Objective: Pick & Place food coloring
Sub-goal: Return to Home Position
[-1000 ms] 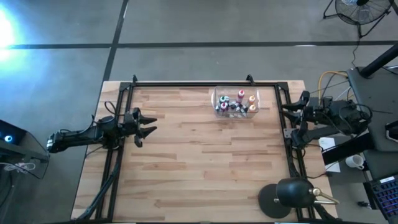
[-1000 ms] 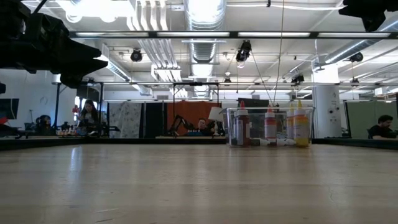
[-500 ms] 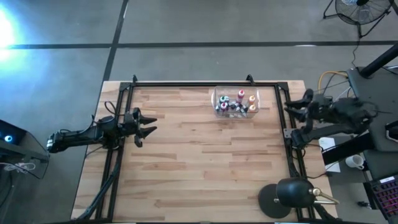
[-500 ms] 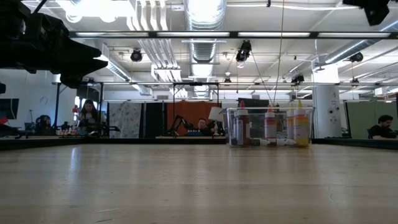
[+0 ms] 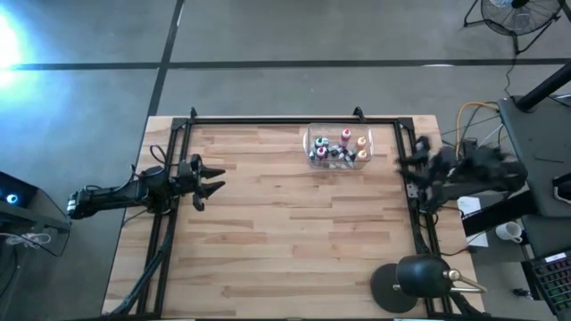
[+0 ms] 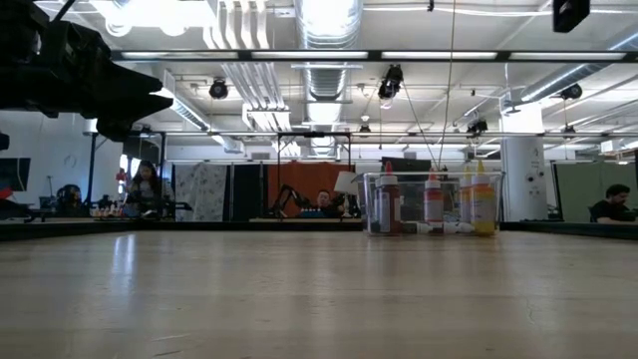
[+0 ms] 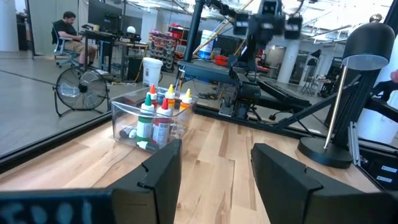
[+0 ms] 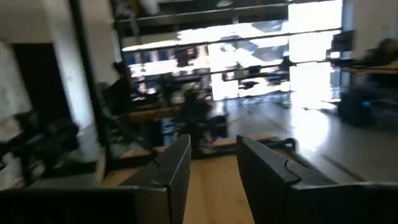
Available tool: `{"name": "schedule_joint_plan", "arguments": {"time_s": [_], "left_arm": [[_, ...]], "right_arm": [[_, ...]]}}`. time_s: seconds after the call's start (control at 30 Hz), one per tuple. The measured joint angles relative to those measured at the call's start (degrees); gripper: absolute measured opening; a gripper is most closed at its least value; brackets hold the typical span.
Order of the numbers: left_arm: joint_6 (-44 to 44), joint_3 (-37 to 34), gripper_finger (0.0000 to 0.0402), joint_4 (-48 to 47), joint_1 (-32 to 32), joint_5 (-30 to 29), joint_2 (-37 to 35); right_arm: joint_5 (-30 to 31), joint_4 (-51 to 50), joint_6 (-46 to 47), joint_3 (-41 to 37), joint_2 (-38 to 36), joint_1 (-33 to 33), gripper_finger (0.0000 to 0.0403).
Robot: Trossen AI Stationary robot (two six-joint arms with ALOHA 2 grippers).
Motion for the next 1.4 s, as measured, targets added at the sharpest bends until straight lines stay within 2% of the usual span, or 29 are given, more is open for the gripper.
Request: {"name": "schedule_joint_plan", "arguments": {"time_s": [0.2, 0.3, 0.63, 0.9, 1.13, 1.4], "left_arm": [[0.0, 0.0, 0.0167, 0.0, 0.0, 0.0, 0.0], [0.0, 0.0, 0.0167, 0.0, 0.0, 0.0, 0.0], [0.0, 0.0, 0.0167, 0.0, 0.0, 0.0, 0.0], [0.0, 0.0, 0.0167, 0.0, 0.0, 0.0, 0.0], [0.0, 0.1, 0.0167, -0.1, 0.0, 0.0, 0.0], [0.0, 0.1, 0.0167, -0.2, 0.0, 0.0, 0.0]], "right_arm": [[-14.5, 23.5, -2.0, -15.7, 0.0, 0.0, 0.0123], [-19.6, 31.5, -2.1, -21.2, 0.0, 0.0, 0.0123], [-19.7, 40.9, 0.1, -32.4, -1.3, -0.1, 0.0123], [-19.7, 36.4, 0.6, -32.8, -7.9, -5.0, 0.0123], [-20.0, 29.8, 2.3, -32.8, -8.0, -10.2, 0.0123], [-20.1, 20.0, 3.0, -32.8, -8.0, -11.1, 0.0123]]}}
